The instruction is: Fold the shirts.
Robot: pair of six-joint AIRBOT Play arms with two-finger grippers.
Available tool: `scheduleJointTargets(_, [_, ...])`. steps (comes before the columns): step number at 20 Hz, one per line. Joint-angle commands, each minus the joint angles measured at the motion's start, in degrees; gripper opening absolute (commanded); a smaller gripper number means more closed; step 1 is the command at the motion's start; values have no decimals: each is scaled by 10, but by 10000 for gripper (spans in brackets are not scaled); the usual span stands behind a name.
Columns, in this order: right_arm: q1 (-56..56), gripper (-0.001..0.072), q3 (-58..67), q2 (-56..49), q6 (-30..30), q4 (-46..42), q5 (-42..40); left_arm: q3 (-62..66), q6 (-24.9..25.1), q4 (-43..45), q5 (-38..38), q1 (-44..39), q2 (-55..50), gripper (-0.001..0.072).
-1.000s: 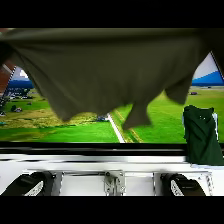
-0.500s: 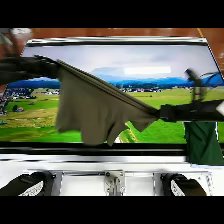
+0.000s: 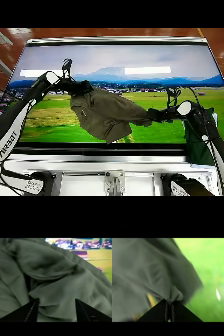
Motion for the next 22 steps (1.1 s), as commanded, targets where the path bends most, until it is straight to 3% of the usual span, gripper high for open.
scheduleJointTargets(1, [3,65,-4,-17,0,10,-31,22,28,-10,-128,48,-7,540])
scheduleJointTargets(4, [3,65,-4,-17,-7,7,-14,27,42,29,-247,140,66,558])
scheduleJointTargets(6, [3,66,-4,-17,-7,8,-12,-18,60,29,-329,183,118,676])
scheduleJointTargets(7, [3,66,-4,-17,-7,8,-12,-71,64,28,-343,194,147,676])
scheduleJointTargets(9, [3,66,-4,-17,-7,8,-12,-208,64,11,-306,190,202,676])
scheduleJointTargets(11, [3,66,-4,-17,-7,11,-10,-362,68,-78,-230,159,243,676])
scheduleJointTargets(14, [3,66,-4,-17,-7,12,-9,-506,121,-229,-130,81,251,676])
scheduleJointTargets(22, [3,66,-4,-17,-7,12,-9,-533,130,-362,89,-81,214,675])
